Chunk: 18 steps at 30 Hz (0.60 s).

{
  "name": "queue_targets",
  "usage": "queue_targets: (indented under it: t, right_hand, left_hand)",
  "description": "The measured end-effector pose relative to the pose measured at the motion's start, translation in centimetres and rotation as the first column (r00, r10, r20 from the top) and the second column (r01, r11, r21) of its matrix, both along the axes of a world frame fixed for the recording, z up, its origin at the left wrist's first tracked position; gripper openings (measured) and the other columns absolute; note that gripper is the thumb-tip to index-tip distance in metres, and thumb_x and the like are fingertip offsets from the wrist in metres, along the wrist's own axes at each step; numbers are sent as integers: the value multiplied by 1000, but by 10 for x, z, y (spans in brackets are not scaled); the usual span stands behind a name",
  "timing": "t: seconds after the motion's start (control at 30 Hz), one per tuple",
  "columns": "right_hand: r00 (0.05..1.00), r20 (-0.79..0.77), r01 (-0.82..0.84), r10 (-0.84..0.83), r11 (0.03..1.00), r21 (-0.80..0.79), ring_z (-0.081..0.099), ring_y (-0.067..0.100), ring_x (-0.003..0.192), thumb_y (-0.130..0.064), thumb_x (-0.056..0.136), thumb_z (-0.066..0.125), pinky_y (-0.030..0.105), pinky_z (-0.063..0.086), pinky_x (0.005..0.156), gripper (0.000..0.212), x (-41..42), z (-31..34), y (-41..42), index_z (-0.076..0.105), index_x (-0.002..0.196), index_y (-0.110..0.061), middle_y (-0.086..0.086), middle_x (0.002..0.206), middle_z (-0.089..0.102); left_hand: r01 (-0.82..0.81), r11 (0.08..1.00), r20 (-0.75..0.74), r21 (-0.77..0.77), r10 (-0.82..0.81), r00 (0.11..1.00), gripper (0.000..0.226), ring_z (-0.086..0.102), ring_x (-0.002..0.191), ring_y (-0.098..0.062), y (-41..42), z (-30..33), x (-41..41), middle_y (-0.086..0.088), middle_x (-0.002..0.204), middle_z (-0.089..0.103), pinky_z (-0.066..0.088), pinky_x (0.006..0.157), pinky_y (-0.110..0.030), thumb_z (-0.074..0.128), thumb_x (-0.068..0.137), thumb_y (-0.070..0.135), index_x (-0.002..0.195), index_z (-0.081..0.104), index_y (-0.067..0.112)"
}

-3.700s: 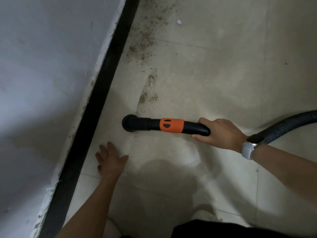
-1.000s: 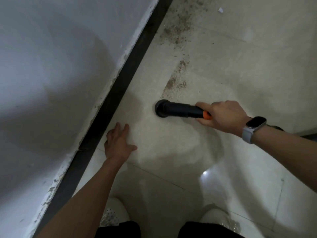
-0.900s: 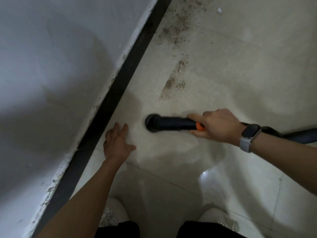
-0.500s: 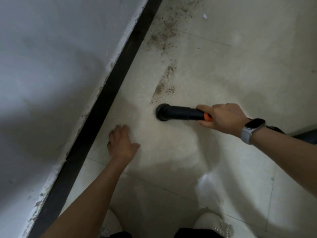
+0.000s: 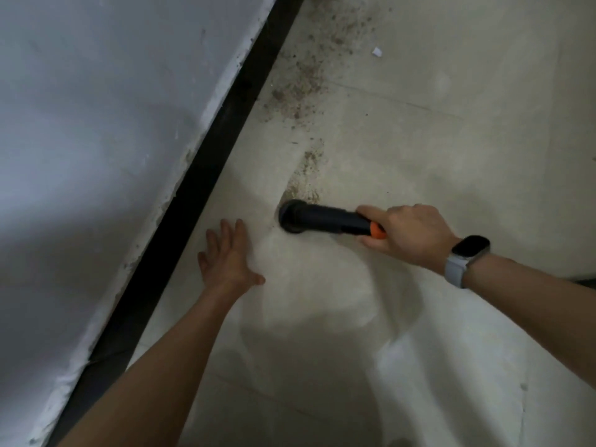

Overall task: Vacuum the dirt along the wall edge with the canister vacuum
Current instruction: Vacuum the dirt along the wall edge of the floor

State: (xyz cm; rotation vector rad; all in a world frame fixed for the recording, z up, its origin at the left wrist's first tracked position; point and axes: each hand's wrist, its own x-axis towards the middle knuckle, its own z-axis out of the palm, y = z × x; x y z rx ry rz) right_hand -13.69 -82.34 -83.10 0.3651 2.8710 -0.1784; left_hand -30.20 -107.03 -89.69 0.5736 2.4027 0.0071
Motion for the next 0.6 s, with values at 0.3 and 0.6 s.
queue_targets:
  t: [0.3, 0.6]
  right_hand:
    - [965, -141, 236, -223, 968, 83, 62, 33, 70, -53, 87, 50, 27, 29, 52, 42, -49, -2, 60, 53, 120, -28, 11, 81, 65]
    - [992, -42, -118, 118, 993, 5, 60, 31, 53, -56, 82, 55, 27, 33, 45, 53, -11, 13, -19, 55, 127, -27, 9, 73, 64]
  left_hand:
    - [73, 993, 75, -97, -66, 995, 136, -22, 143, -27, 6, -2, -16, 2, 154, -31, 10, 114, -55, 84, 61, 42, 147, -21, 31]
    - [77, 992, 71, -102, -70, 995, 134, -22, 144, -25, 4, 2, -14, 3, 154, -31, 8, 115, -51, 82, 63, 47, 146, -23, 32]
